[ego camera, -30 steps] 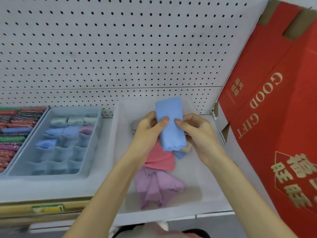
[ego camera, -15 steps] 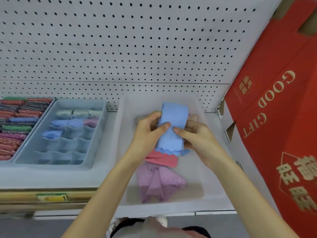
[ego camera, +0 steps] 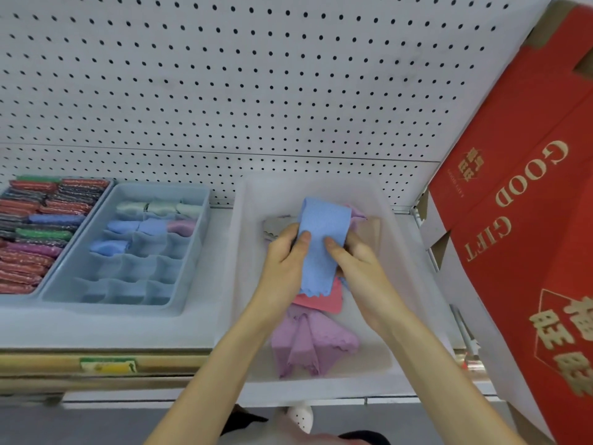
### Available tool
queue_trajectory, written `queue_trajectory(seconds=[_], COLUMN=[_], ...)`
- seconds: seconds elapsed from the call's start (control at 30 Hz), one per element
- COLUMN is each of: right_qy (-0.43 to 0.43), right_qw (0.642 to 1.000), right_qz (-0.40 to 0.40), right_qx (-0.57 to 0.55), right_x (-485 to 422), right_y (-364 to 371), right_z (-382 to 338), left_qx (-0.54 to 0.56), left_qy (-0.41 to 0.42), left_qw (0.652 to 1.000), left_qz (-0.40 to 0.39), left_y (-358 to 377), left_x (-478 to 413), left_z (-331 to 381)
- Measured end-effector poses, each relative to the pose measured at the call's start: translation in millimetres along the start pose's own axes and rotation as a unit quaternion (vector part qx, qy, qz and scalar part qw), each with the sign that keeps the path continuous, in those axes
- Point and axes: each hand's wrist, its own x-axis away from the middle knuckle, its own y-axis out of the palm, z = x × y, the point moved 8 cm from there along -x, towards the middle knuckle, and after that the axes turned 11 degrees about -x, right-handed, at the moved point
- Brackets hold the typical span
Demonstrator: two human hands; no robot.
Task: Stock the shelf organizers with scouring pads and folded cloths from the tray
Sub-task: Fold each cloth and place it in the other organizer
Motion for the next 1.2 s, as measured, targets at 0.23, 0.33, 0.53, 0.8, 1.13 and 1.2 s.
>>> queue_trajectory(seconds=[0.23,0.33,0.53,0.8,1.13,1.2], right_qy=[0.036,0.044,-0.016,-0.020,-0.091,-0.092], right_qw=[0.999,0.998,0.999,0.997,0.986,0.985], right_qz=[0.000,0.000,0.014,0.045,0.077,0.073], right_qx=[-0.021,-0.040,0.037,0.055,0.117,0.124], right_x=[1.9,2.2,-3.1,-4.4,1.6,4.4], right_y=[26.8,39.6,59.9,101.2,141.2,146.2], right_z=[10.3,15.5,11.5,23.0,28.9,30.9], left_qx=[0.008,-0.030,-0.117,-0.094,0.142,0.197], left_qy=[-0.046,-0.033,-0.017,-0.106,-0.172,-0.187], left_qw=[0.999,0.999,0.991,0.976,0.959,0.944], left_qz=[-0.005,-0.005,-0.056,-0.163,-0.175,-0.189], left_y=[-30.6,-44.1,-83.6,-128.3,-156.0,-162.7], left_x=[-1.7,-4.4,-12.0,-9.3,-0.5,2.4], left_z=[-6.3,-6.2,-13.0,-22.1,-36.0,-40.6])
